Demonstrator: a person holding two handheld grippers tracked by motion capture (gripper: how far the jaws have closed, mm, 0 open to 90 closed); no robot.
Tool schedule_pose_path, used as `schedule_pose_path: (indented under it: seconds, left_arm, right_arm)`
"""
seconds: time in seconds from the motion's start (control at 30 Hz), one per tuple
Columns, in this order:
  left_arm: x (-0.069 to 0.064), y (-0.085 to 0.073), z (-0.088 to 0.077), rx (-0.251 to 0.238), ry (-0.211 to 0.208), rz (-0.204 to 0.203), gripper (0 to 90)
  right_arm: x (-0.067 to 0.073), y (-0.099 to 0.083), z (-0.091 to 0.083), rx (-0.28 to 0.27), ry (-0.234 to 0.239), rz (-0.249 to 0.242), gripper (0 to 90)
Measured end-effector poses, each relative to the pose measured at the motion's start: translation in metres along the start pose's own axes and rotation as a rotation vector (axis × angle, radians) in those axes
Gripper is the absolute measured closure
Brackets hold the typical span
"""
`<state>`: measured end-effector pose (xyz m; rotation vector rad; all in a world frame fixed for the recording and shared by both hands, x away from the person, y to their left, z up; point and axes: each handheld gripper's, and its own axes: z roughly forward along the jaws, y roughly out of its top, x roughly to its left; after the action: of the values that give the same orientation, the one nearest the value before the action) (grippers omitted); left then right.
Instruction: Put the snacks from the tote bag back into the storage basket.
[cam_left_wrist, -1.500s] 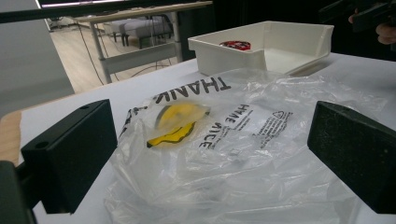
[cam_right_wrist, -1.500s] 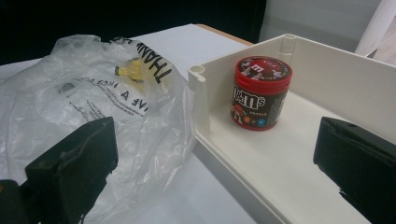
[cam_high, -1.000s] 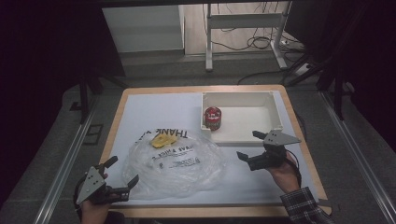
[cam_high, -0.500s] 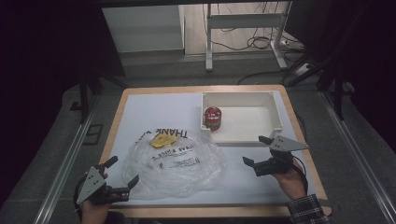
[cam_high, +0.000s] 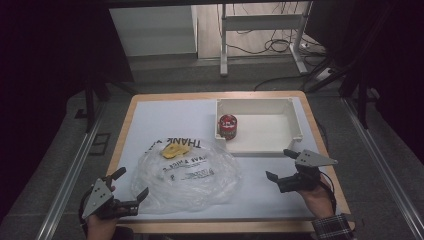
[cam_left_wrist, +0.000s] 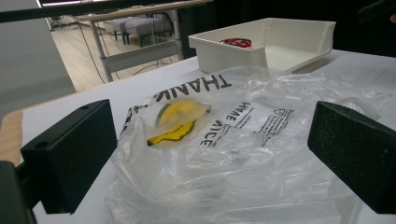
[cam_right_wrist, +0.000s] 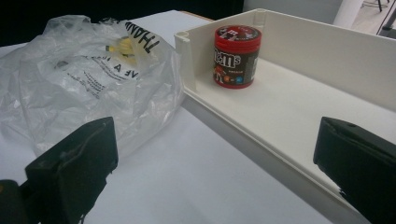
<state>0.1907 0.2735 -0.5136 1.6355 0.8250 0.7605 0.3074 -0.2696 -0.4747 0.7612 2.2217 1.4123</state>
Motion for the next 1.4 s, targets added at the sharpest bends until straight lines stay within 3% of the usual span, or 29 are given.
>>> schedule_pose_path:
  seconds: [1.4]
  left_arm:
    - [0.001, -0.001, 0.001, 0.009, 0.006, -0.011, 1.2]
  right_arm:
    - [0.01, -0.02, -0.054, -0.053, -0.08, 0.01, 0.0]
